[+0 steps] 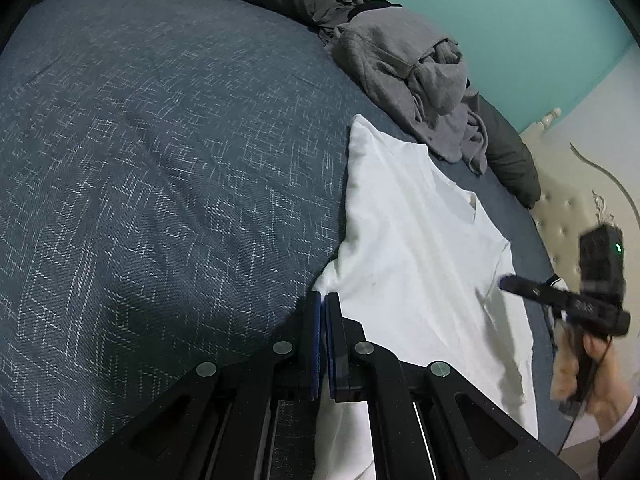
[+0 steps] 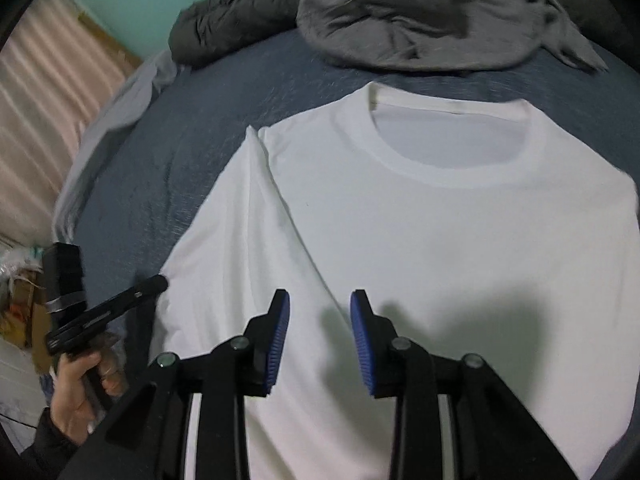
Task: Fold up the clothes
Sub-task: 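Open the right gripper and move it over the shirt toward the collar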
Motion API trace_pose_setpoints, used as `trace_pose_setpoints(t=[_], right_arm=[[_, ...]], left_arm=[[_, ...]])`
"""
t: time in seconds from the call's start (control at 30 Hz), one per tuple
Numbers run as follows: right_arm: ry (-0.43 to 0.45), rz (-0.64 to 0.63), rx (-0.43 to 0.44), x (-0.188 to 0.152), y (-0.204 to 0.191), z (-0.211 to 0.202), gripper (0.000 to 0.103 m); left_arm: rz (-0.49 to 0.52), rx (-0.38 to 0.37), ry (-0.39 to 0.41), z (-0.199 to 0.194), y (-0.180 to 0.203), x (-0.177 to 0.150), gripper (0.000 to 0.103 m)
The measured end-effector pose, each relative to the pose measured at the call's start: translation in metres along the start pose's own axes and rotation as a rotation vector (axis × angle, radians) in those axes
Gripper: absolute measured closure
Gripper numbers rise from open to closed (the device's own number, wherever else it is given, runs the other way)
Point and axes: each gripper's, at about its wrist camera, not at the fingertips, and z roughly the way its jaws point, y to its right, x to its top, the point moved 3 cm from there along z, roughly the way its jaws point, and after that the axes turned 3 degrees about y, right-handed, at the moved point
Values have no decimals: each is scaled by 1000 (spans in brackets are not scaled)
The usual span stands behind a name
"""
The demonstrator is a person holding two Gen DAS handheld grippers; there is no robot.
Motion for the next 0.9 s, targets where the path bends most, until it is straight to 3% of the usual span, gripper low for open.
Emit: trace_pose_setpoints(t=[0.17,0.23,0.27,0.47,0.6,0.8,0.9], right_arm=[[-56,-57,12,3,-11,31,73],[-63,-72,32,0,-14,37,95],[-67,-73,29,-1,-14,40,99],[27,5,-16,2,8,25,102],[38,38,-58,1,22,22,102],[52,35,-20,4,22,12,99],[44,49,1,-2,30,-3,72]], left_arm=[[17,8,1,-1,2,0,101],[22,11,-1,0,2,0,101],[24,12,-2,0,2,0,101],[20,12,-1,0,1,-1,101],[24,14,-1,0,1,-1,100],[20,11,-3,0,0,0,100],[19,10,-4,0,0,0,101]])
